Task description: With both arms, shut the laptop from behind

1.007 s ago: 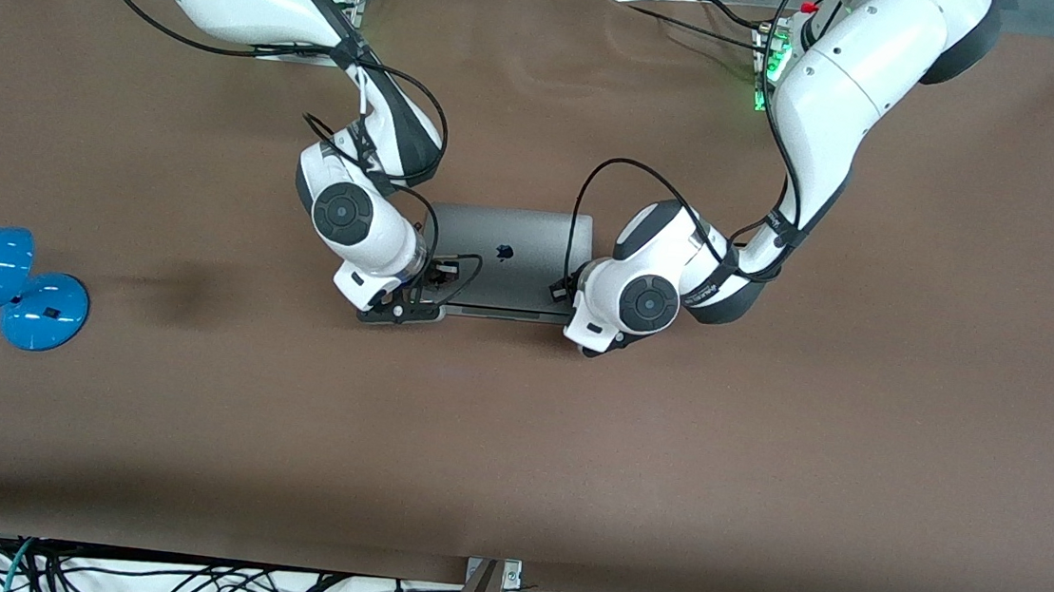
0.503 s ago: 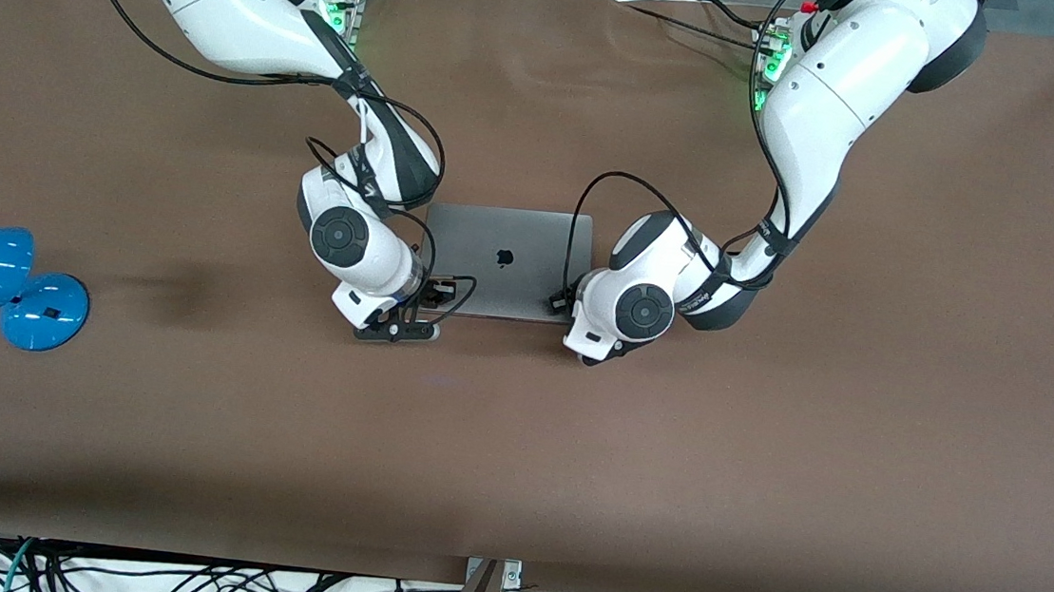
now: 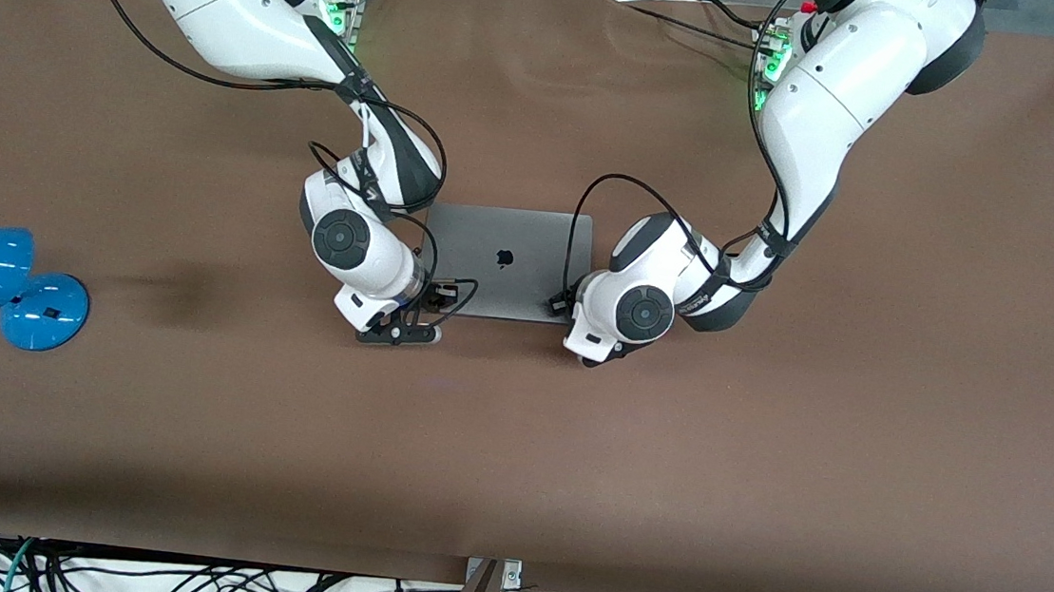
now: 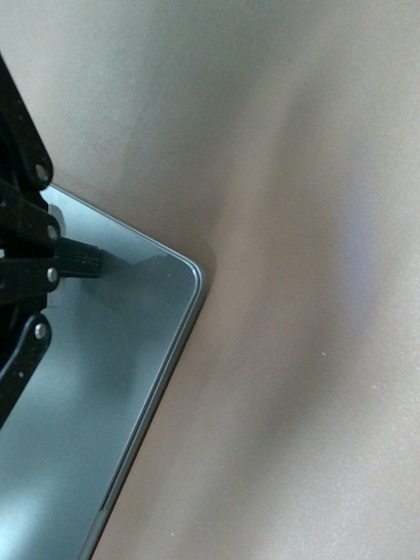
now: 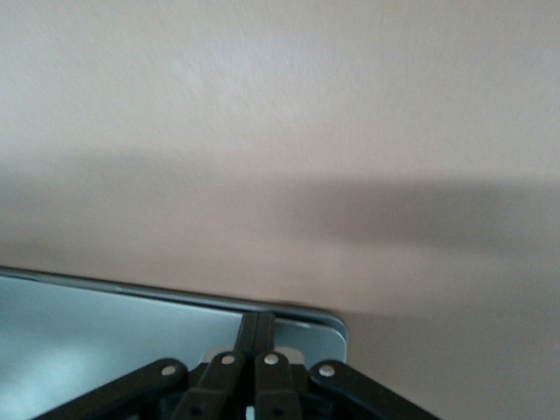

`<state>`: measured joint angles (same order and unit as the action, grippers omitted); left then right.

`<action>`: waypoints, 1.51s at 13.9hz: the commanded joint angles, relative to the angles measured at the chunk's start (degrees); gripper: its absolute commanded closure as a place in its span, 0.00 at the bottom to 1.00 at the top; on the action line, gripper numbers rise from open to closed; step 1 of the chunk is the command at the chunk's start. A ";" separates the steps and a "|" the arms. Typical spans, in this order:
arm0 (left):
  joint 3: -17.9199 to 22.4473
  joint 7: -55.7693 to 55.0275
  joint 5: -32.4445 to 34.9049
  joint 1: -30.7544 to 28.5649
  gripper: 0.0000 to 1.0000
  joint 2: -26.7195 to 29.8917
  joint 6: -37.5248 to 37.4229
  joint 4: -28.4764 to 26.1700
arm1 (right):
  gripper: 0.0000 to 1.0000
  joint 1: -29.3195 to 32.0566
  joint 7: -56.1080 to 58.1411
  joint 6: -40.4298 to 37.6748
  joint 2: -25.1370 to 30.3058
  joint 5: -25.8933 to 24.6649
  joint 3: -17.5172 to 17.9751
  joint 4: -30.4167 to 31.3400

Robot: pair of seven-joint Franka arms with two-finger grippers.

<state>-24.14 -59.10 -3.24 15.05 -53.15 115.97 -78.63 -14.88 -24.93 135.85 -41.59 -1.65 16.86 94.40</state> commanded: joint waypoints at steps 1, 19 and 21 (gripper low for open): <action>0.41 0.56 1.66 0.68 1.00 -1.26 0.14 2.34 | 0.01 -0.24 -1.44 -9.34 0.89 -0.02 -0.16 -6.66; 0.32 16.27 2.01 -7.48 0.00 26.23 -23.76 -2.75 | 0.00 21.21 22.16 -32.93 17.49 -0.80 -2.17 -9.06; 0.15 21.28 3.58 -10.11 0.00 30.72 -25.17 -4.86 | 0.00 20.33 26.41 -34.15 20.22 -0.55 -6.91 -8.97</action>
<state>-23.79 -43.00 -2.58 7.55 -28.53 91.12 -78.03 6.22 -2.31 103.81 -25.29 -1.80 12.99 84.66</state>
